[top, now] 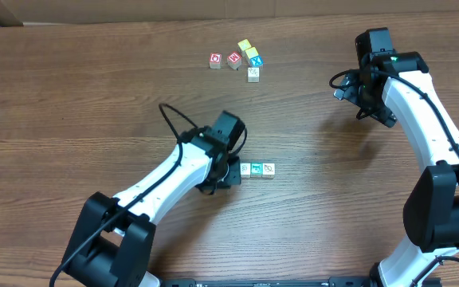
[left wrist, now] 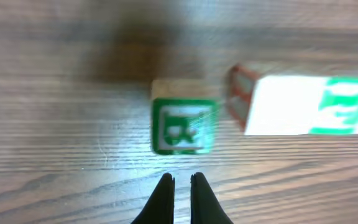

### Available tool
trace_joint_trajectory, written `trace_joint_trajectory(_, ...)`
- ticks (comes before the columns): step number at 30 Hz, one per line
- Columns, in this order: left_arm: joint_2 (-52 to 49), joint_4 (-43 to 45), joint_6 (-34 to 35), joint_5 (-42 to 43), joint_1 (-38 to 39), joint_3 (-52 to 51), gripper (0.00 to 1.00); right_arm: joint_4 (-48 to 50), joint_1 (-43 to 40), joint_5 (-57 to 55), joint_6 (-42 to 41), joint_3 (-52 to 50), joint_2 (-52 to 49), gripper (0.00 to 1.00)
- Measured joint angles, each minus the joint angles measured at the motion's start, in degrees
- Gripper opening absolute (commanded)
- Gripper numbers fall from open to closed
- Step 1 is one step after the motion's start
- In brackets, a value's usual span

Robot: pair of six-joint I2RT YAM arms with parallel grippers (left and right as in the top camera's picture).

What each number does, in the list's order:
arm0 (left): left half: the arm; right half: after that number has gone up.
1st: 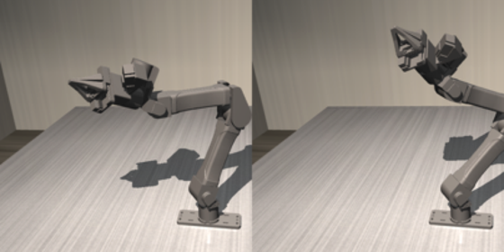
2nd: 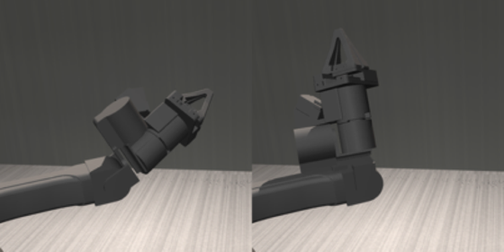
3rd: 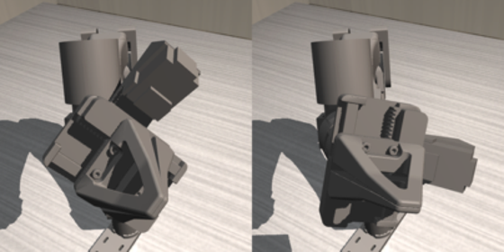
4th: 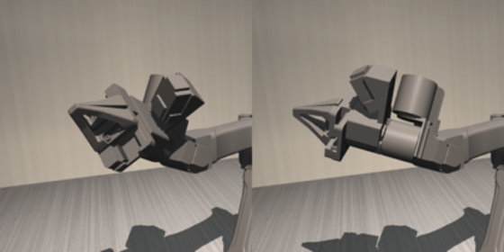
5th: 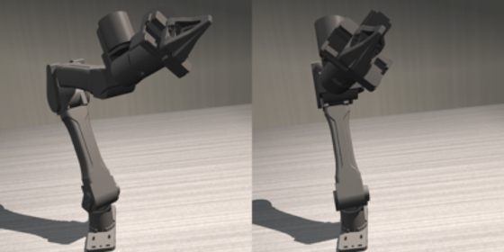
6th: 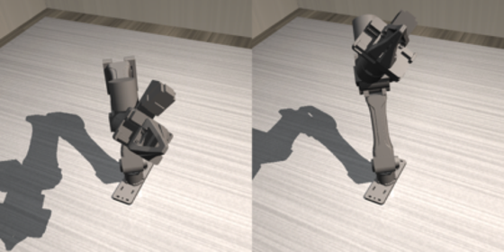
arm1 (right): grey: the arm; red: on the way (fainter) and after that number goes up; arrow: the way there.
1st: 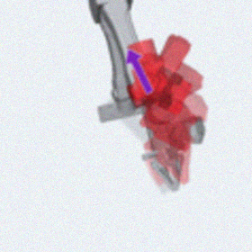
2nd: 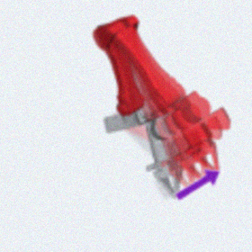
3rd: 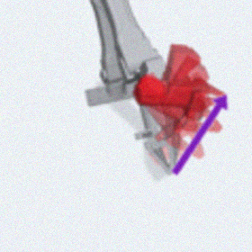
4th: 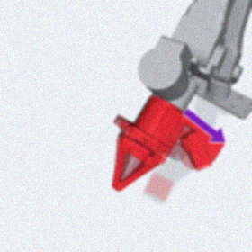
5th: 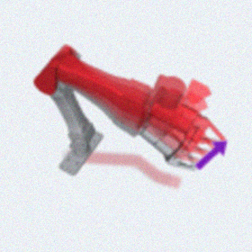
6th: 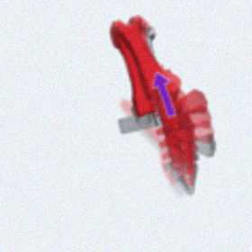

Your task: Flip 5 blocks

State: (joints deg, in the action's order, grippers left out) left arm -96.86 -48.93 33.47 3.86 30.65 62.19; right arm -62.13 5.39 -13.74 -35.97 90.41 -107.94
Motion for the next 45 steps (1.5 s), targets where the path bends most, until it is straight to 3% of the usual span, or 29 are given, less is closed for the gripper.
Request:
trace_joint_trajectory(13, 0.02, -4.46, -0.57, -6.23, 0.0, 3.23, 0.04, 0.04, 0.0, 0.02, 0.0, 0.0, 0.0, 1.0)
trace_joint_trajectory(32, -3.13, -1.6, -0.39, -7.13, -0.15, 0.04, 0.04, 0.0, 0.0, 0.0, -0.02, 0.0, 0.0, 1.0)
trace_joint_trajectory(45, -4.57, 0.72, -0.94, -5.03, -4.42, -0.04, 0.04, 0.02, 0.0, 0.0, 0.0, 0.0, 0.0, 1.0)
